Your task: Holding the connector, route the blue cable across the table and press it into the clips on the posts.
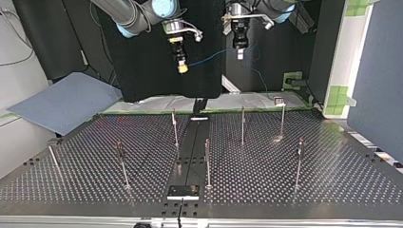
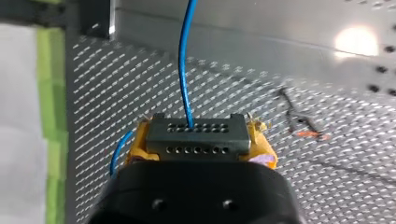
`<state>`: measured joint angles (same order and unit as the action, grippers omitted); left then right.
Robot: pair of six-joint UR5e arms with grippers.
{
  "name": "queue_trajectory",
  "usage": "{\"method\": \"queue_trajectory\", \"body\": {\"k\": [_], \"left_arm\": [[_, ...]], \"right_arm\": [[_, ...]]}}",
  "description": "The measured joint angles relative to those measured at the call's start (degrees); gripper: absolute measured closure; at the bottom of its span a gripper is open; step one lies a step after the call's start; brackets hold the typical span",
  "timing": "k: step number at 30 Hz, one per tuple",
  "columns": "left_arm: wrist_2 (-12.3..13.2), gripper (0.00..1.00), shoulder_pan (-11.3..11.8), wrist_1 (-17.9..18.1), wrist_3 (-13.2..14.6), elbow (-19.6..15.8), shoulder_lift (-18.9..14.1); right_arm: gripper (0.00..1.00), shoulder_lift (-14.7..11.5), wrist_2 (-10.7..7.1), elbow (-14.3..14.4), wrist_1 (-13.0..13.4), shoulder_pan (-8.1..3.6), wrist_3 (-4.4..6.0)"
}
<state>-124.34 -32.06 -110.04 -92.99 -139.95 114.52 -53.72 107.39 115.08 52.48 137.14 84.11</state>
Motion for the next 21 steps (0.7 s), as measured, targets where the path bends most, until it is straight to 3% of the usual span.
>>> {"method": "queue_trajectory", "body": {"k": [12,21], "left_arm": [[-0.07,1.00,-0.04,-0.19,0.00,-1.60,0.03],[0.44,1.00,-0.35,0.33,-0.28,-1.33,-0.26]], "right_arm": [[1.00,0.22,0.81,0.02,-5.68,0.02,0.02],[1.00,0.01,0.66,0.03,-6.27,0.20,-0.20]]}}
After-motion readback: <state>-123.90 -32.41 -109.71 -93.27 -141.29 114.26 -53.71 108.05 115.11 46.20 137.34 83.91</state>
